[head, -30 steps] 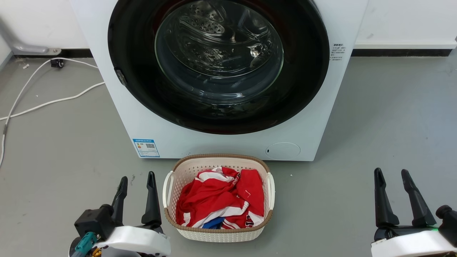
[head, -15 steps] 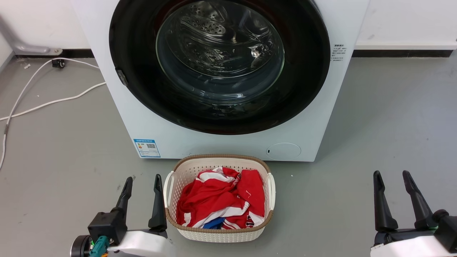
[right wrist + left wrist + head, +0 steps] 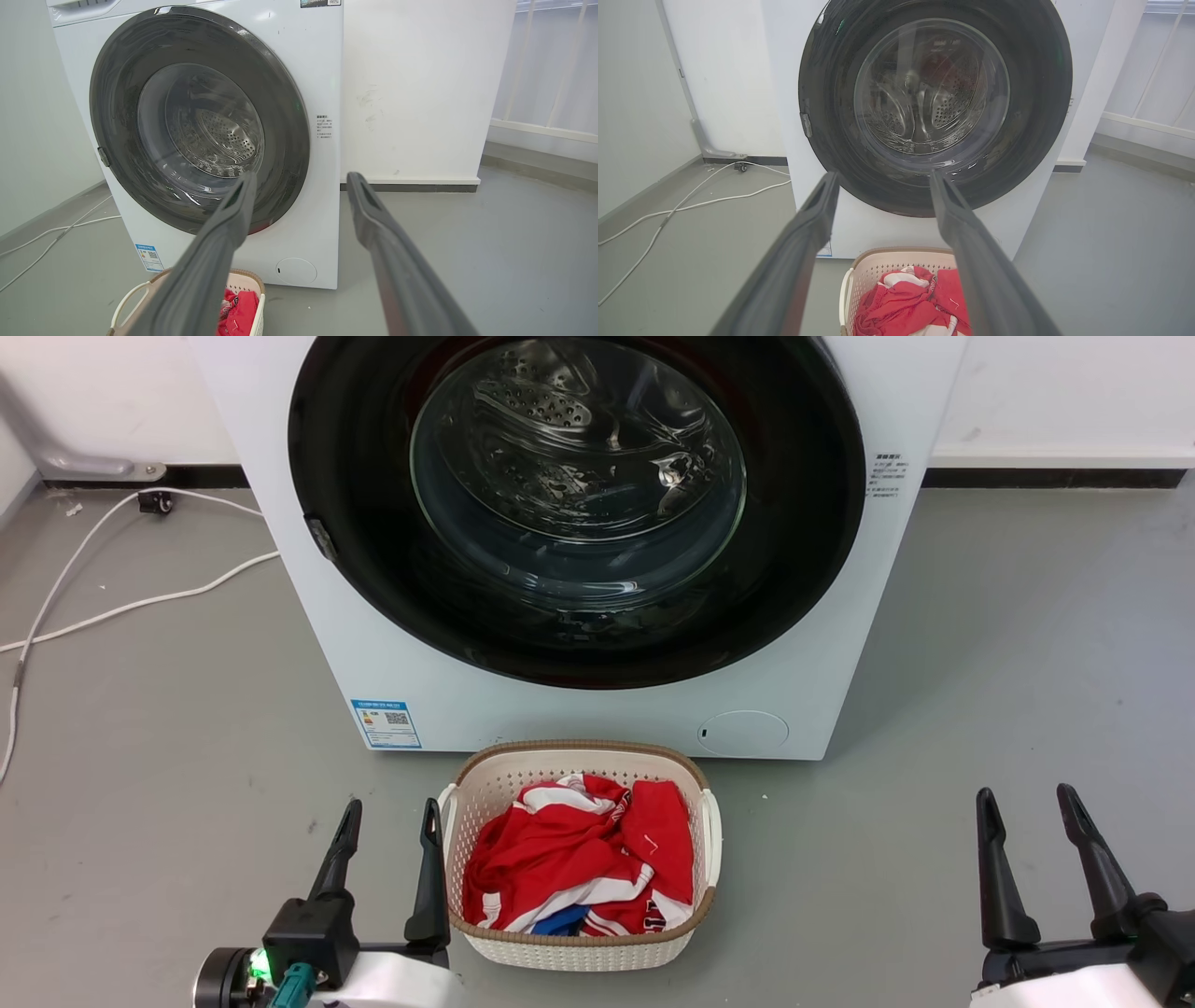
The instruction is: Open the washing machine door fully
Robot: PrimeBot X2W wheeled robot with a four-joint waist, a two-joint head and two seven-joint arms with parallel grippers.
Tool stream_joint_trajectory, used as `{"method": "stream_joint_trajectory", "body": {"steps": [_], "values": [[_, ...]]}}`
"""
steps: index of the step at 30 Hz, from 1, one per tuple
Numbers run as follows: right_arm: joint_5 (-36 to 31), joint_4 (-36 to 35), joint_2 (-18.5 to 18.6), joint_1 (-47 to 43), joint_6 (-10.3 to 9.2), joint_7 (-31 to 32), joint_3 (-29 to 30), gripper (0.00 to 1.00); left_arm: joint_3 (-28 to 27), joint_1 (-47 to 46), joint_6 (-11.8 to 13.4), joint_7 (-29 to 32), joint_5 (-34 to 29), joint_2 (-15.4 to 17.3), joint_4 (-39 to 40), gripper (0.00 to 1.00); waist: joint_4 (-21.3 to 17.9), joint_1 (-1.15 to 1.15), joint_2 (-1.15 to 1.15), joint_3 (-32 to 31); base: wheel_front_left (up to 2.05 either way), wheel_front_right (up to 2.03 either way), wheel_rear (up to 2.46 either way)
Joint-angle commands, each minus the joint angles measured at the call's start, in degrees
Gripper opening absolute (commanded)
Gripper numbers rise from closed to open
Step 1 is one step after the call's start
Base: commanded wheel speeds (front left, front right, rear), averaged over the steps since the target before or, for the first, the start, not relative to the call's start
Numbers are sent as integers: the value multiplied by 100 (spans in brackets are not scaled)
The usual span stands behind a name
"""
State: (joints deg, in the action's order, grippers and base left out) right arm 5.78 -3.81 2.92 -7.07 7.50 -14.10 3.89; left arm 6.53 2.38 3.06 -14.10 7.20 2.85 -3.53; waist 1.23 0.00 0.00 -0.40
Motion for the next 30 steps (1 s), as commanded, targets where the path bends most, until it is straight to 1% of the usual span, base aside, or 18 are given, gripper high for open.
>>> {"method": "stream_joint_trajectory", "body": {"steps": [1, 8, 18, 30], "values": [[-80, -45, -6, -45, -1, -37, 5, 100, 3, 60, 19, -35, -92, 5, 3, 100, 1, 0, 0, -1, 0, 0, 0], [-280, -63, -7, -109, -2, -117, 9, 100, 45, 89, 73, -120, -350, 6, -32, 100, 6, 0, 0, -17, 0, 0, 0], [-52, 11, -7, -119, -2, -112, 16, 100, 43, 93, 60, -119, -196, 5, -153, 100, 5, 0, 0, -26, 0, 0, 0], [41, 81, -7, -123, -2, -111, 2, 100, 21, 103, 64, -118, -176, 5, -202, 100, 11, 0, 0, -34, 0, 0, 0]]}}
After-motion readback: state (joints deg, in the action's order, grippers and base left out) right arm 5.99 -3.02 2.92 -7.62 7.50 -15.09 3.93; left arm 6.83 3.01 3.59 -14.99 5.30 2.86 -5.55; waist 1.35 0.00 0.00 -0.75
